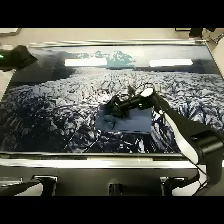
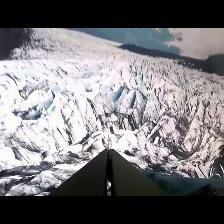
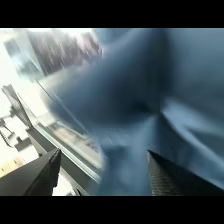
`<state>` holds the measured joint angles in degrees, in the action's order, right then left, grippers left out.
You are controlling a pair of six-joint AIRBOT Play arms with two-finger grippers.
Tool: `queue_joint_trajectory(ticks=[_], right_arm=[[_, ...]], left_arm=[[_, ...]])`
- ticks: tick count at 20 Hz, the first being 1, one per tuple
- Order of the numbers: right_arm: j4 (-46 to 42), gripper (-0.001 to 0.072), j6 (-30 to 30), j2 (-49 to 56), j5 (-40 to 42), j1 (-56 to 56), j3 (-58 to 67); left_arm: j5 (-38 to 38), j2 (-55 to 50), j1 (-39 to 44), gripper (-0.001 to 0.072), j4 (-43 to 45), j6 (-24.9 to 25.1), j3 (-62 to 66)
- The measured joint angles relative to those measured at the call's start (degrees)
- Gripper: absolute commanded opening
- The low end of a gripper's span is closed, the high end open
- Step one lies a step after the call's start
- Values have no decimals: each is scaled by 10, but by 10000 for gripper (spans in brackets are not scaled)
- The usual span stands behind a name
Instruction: Fold the clothes and pants, and hang the long-sleeved shirts on hangers.
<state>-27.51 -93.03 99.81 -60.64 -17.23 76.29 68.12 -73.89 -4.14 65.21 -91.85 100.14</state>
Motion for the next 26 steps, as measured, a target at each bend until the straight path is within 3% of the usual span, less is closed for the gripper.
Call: queue_joint_trajectory(ticks=[1, 2, 10, 13, 14, 18, 20, 23, 26], right_arm=[[-6, 692, 2, -8, -7, 20, 0], [-20, 700, 4, -20, -17, 43, 0], [-304, 671, -31, -105, -177, 267, -40], [-291, 658, 20, -102, -163, 288, -107], [-279, 604, 39, -96, -151, 292, -124], [-199, 586, 121, -68, -118, 298, -157], [-159, 521, 150, -56, -106, 299, -163], [-129, 61, 183, -34, -95, 296, -167], [-90, 41, 231, -25, -113, 289, -166]], left_arm=[[3, 8, -2, 22, 3, 2, 0], [5, 13, -4, 22, 3, 4, 0], [9, 28, -7, 22, 6, 17, 0], [10, 28, -7, 22, 5, 16, 0], [10, 28, -7, 22, 5, 16, 0], [12, 28, -7, 22, -9, 14, 0], [12, 29, -7, 22, -15, 12, 0], [12, 29, -7, 22, -21, 12, 0], [11, 29, -7, 22, -23, 12, 0]])
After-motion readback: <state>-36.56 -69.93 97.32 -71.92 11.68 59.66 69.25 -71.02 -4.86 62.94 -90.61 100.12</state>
